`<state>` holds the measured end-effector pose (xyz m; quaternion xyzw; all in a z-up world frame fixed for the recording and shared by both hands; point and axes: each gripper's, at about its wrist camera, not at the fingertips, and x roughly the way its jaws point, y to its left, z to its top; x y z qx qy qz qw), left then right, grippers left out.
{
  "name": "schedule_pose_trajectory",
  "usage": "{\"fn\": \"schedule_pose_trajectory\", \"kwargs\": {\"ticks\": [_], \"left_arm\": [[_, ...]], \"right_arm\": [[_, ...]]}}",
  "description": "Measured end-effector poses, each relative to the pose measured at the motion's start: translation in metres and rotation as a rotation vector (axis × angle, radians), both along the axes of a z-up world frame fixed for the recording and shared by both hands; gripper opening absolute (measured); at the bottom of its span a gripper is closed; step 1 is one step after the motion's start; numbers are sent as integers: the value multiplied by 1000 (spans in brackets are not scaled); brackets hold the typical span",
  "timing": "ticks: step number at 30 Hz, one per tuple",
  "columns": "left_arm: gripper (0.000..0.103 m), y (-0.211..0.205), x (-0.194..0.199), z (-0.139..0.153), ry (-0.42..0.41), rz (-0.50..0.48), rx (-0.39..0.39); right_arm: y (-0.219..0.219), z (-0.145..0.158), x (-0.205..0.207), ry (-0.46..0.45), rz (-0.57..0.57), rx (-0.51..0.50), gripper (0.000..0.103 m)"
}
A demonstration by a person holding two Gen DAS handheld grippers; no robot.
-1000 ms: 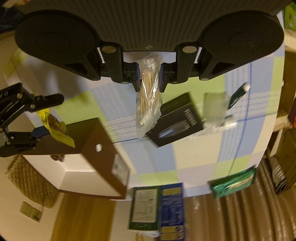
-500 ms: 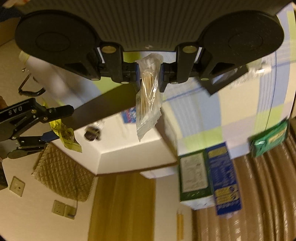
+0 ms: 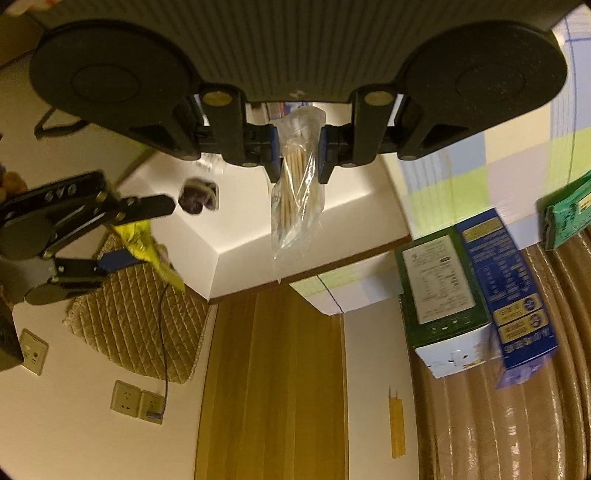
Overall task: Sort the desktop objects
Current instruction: 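Carry the swab bag and snack packet with both tools into the cardboard box, then open both tools to release the swab bag and snack packet in the box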
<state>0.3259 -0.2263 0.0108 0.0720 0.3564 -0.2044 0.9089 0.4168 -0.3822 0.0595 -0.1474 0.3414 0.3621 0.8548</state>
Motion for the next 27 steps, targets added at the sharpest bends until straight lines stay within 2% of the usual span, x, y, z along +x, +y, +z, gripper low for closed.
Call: {"fn": "schedule_pose_trajectory", "kwargs": {"ticks": [6,12,27], "left_arm": [[16,-24,52,-15,36,23,23],[16,-39,95,-42,102,59,62],[17,-40,159,-98,268,165,129]], "right_arm": [[3,-15,39,11,-8,-33,61],[13,-33,73,35,-19,-57,61],[33,-71,115,98,1,-104,62]]}}
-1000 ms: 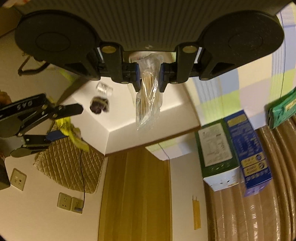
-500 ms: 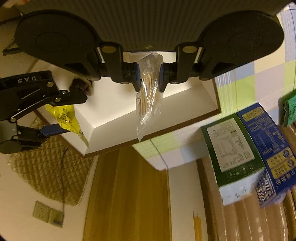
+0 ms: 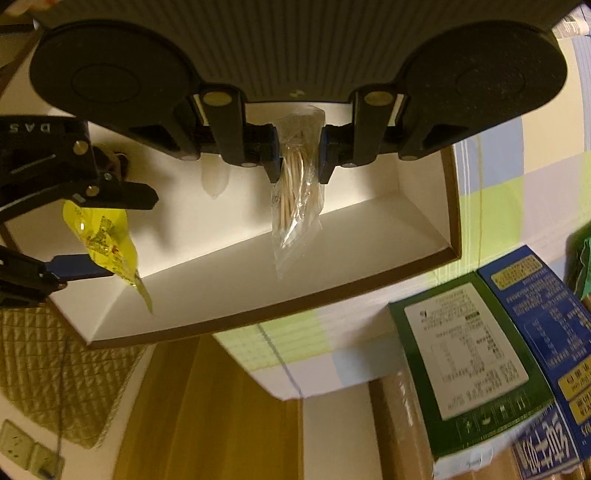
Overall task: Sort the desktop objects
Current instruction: 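Open both tools to release the swab bag and snack packet in the box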
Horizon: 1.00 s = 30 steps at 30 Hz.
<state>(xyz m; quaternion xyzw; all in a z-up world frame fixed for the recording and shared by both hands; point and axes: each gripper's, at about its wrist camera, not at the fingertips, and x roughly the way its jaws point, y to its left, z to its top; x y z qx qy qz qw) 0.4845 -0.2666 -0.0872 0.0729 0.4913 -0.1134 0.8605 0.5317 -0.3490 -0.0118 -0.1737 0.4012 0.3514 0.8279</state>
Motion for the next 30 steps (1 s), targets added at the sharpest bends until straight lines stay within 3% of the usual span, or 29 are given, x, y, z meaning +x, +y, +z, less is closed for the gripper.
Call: {"fn": "schedule_pose_trajectory", "kwargs": {"ticks": [5,9,12,25,30], "left_arm": [[18,0,7,-9,8,10,15],[26,-1,8,-12,4,2,26],[27,-2,8,-13,4,-1,28],[48,2,-2,2,-42,-15,19],[64,5,-14,11,-63,-24,17]], "right_arm": [[-3,-7,5,15,-3,-11,62],[-2,-11,11,19,-14,-15,62],[-2,-13,13,0,-19,-25,63],[-8,-9,3,-31,1,-25,91],[-13,-1,-10,-34,1,-18,101]]}}
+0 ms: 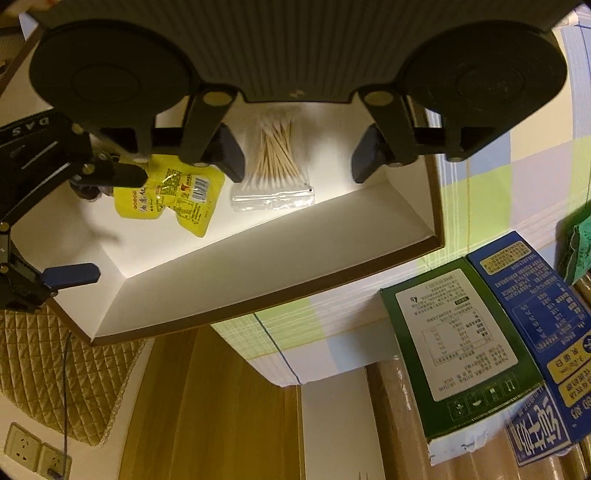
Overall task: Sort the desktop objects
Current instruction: 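Open both tools to release the swab bag and snack packet in the box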
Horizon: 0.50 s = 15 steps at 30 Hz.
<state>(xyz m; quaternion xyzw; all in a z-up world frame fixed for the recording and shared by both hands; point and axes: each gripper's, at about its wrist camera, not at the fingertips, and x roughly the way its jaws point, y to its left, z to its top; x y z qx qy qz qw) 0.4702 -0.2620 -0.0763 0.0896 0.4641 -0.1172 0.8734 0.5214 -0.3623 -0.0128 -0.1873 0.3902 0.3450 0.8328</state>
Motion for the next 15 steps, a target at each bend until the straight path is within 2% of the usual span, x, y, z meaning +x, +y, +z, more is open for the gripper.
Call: {"fn": "schedule_pose_trajectory", "kwargs": {"ticks": [6,15], "left_arm": [[80,2,-20,12,-22,-4,-10],[88,8,-59,34,-69,-25,-42]], "right_arm": [[-6,12,-18,7,-9,29,101],[-11,34,-52,-13,5,70,101]]}}
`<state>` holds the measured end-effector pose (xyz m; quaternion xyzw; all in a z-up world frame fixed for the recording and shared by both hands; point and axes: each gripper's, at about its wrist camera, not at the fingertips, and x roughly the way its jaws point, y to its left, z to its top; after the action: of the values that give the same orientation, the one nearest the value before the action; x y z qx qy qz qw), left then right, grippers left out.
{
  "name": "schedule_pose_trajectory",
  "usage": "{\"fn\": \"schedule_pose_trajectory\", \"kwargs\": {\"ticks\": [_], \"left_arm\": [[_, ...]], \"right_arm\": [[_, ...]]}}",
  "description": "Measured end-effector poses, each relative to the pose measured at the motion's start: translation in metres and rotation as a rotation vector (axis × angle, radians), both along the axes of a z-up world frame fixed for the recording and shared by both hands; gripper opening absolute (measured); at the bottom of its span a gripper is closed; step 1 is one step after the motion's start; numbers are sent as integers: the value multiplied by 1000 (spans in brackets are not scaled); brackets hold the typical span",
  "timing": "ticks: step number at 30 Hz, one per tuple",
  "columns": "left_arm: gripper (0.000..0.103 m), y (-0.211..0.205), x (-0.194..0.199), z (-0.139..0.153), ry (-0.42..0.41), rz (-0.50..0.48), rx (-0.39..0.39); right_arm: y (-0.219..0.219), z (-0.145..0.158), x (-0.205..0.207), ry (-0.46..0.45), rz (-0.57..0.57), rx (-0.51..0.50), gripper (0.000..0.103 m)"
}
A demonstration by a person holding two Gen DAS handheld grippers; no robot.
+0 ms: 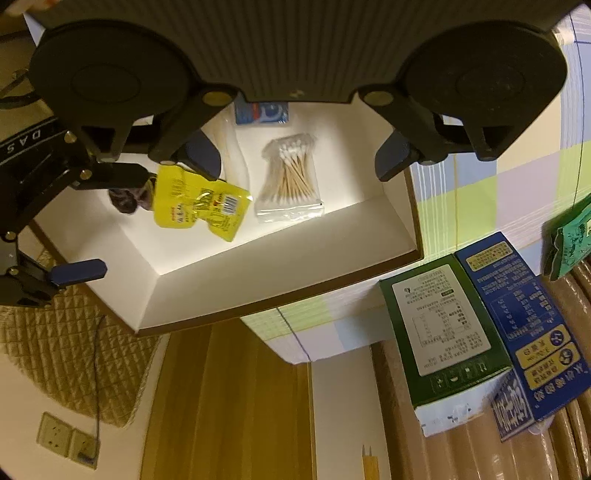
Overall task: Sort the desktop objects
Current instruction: 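Open both tools to release the swab bag and snack packet in the box, then withdraw both tools from the box toward the black shaver box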
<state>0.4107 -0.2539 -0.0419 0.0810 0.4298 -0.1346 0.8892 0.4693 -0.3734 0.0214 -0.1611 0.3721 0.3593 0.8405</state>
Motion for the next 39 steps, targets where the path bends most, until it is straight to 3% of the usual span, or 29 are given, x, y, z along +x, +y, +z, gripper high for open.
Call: {"fn": "schedule_pose_trajectory", "kwargs": {"ticks": [18,32,39], "left_arm": [[89,54,-121,27,-41,3,-95],[89,147,-206,8,43,188,-88],[89,195,-227,-2,81,316,-91]], "right_arm": [[-4,27,-102,-13,28,91,101],[50,7,-170,95,127,112,101],[90,13,-181,65,232,113,101]]}}
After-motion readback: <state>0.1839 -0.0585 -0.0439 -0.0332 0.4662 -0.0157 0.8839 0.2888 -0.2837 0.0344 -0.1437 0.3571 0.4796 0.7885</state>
